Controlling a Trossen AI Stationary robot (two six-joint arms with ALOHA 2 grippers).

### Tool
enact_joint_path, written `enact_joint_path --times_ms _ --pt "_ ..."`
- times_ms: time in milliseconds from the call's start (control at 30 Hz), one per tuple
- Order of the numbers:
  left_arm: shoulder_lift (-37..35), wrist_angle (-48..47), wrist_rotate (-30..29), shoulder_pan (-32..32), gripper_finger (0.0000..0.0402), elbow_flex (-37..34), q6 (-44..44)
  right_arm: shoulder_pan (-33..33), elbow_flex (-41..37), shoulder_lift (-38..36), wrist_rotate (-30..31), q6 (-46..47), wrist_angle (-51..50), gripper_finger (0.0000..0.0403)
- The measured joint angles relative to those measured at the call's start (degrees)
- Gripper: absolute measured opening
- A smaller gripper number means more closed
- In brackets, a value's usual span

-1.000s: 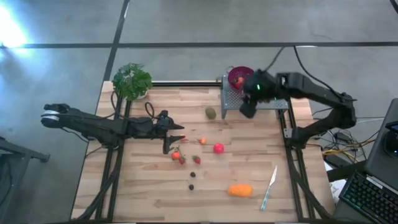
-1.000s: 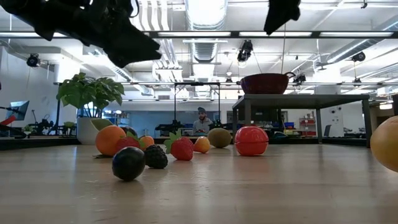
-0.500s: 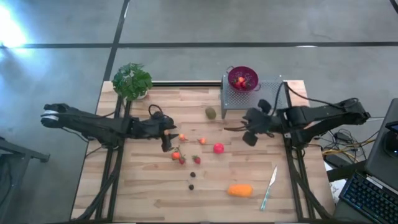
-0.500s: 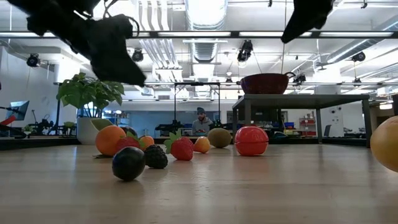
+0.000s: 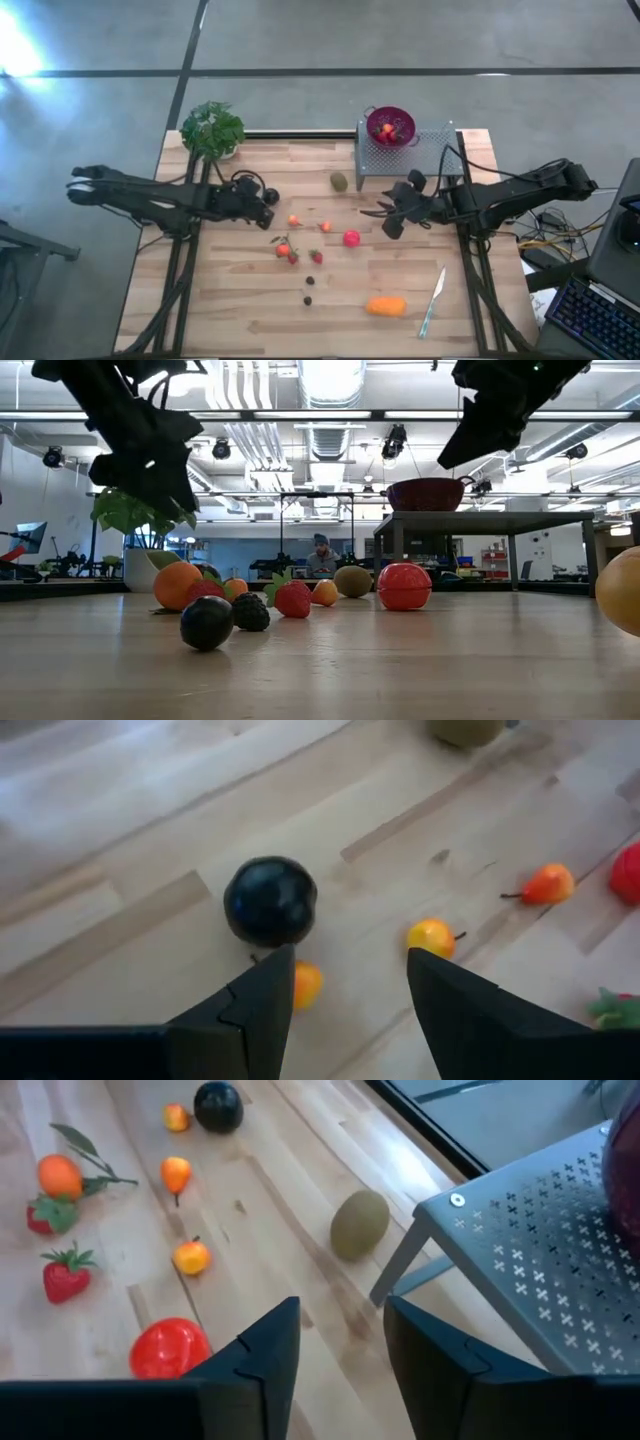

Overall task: Pick & Place Fruit
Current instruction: Put the peach into the violet strainer bowl on the shelf

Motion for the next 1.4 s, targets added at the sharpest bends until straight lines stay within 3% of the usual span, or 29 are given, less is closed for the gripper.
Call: enact_joint_path --times_ms 533,1133,1400 --pt "12.39 -4.1 3.54 0.43 0.0199 1.86 -4.49 -0.04 -0.02 -0.03 0.05 -0.37 0.08 0.0203" --pt "18.8 -3.23 4.84 4.16 0.02 2.78 -5.72 -0.02 -0.02 -0.03 0.42 -1.66 0.06 0.0171" --pt "21.09 -1.52 5.94 5.27 0.02 2.78 -5.43 -0.02 -0.02 -0.03 0.42 -1.8 0.06 0.0187"
